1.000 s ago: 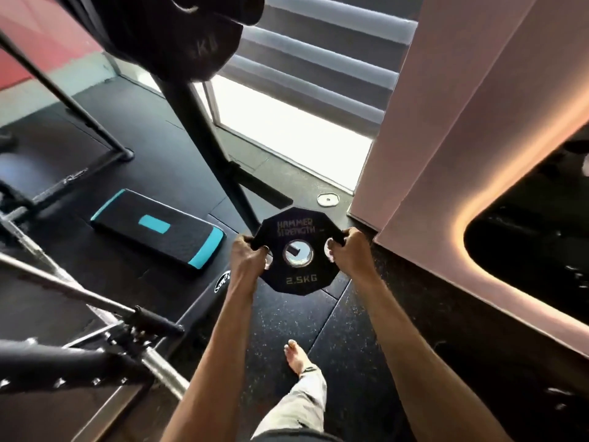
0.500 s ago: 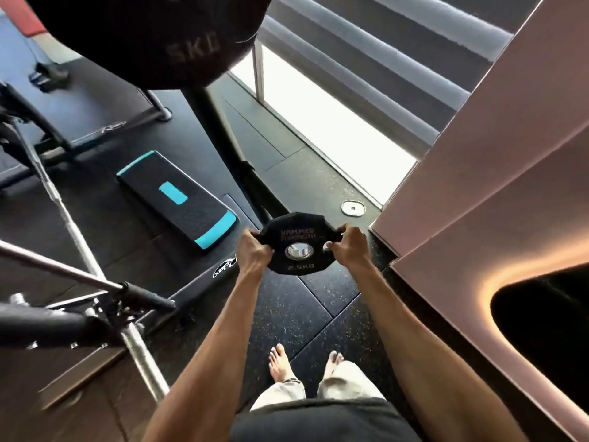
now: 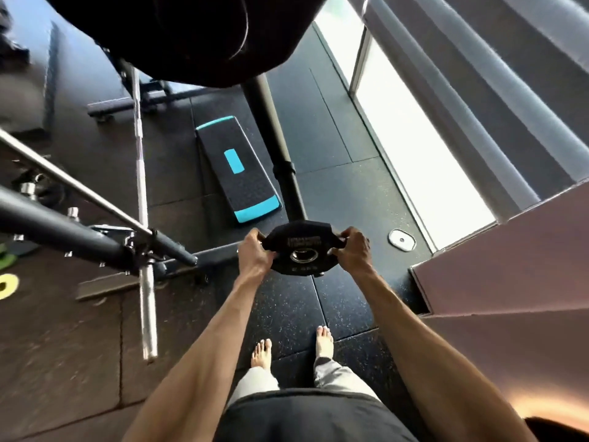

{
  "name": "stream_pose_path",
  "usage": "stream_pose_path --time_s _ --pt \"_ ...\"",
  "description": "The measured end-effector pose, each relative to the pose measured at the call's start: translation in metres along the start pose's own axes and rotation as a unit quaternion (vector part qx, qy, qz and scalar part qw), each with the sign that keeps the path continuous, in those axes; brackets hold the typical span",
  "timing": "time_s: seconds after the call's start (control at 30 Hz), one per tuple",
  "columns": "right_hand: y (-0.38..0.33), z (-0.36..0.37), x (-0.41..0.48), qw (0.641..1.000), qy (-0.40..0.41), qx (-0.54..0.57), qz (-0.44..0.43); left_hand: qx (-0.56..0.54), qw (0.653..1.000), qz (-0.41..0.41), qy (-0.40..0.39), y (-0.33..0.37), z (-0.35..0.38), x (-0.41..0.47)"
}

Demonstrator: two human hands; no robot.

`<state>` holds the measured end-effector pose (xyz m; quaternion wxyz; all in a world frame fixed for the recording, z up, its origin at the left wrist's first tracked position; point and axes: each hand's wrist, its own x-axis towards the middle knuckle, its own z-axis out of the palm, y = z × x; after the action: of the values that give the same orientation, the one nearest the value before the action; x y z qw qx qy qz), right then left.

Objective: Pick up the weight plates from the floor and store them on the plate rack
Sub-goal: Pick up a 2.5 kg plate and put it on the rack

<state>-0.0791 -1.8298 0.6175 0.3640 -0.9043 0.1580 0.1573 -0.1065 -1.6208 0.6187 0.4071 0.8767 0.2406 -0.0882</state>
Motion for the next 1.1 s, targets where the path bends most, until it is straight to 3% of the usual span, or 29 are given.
stream_pose_path --time_s 0.23,0.53,1.1 --pt "0.003 0.002 0.033 0.998 -0.002 0.018 -0.065 -0.033 0.997 -0.026 0.06 0.002 0.023 0.004" --pt "-0.033 0.004 0.105 0.992 -0.032 0.032 -0.122 -0.068 0.99 -0.043 0.115 0.016 0.022 0.07" --pt "-0.093 0.006 0.184 0.988 -0.053 0.019 -0.145 -0.179 0.958 -0.131 0.18 0.054 0.005 0.166"
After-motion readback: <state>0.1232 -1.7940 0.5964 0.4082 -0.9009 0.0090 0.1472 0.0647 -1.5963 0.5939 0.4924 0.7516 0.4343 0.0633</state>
